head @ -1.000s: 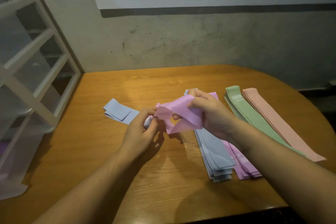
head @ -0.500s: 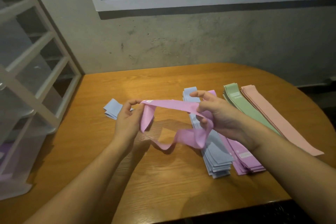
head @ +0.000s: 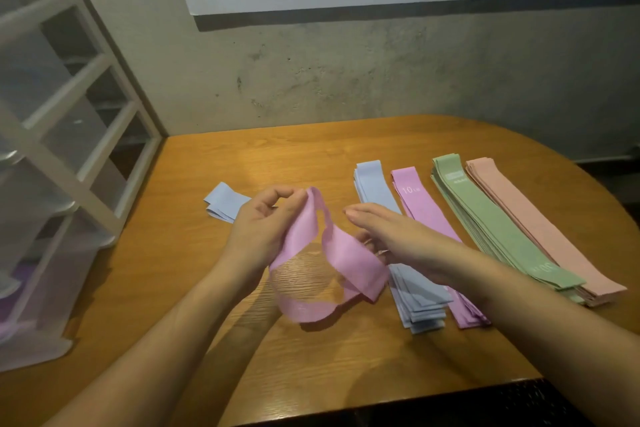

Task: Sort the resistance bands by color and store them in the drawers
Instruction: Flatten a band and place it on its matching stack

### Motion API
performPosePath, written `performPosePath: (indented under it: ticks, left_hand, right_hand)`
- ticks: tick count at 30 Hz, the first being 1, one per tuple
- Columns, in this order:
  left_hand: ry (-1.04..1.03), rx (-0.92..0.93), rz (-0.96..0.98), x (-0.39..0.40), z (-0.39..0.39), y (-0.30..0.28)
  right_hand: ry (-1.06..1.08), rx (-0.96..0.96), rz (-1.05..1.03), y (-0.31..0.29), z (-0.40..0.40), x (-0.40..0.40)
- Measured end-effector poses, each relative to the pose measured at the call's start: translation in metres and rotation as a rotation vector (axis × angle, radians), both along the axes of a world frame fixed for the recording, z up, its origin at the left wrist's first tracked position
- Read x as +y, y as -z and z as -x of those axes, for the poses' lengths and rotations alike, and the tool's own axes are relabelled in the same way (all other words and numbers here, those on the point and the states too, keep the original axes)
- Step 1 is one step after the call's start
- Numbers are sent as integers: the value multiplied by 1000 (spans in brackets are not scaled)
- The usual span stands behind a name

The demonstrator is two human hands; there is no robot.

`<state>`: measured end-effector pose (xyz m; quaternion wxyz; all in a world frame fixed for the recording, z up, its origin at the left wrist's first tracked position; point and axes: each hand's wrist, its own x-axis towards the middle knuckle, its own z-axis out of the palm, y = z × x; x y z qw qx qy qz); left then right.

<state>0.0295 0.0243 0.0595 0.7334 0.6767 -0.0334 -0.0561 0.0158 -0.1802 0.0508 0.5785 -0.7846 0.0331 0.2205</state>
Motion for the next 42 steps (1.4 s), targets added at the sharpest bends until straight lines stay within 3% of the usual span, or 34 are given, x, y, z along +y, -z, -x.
performPosePath:
  ticks: [4,13,22,29,34,42]
  left_hand:
    - [71,-42,-10,-1,6,-9]
    - [26,-195,3,19,7,-16]
    - [-94,-374,-277,26,6,3]
    - [98,-442,-445,36,0,28]
    - [48,-651,-473,32,-8,36]
    - [108,-557,-367,8,-1,26]
  right_hand:
    - [-79,33,-78,-4,-1,14]
    - [-98,217,-194,-7,2,8]
    - [63,3,-267,-16,5,-4]
    - [90,-180,-346,-20,8,-5]
    - [81,-269,-398,-27,12,1]
    - [170,-349,-417,-39,7,11]
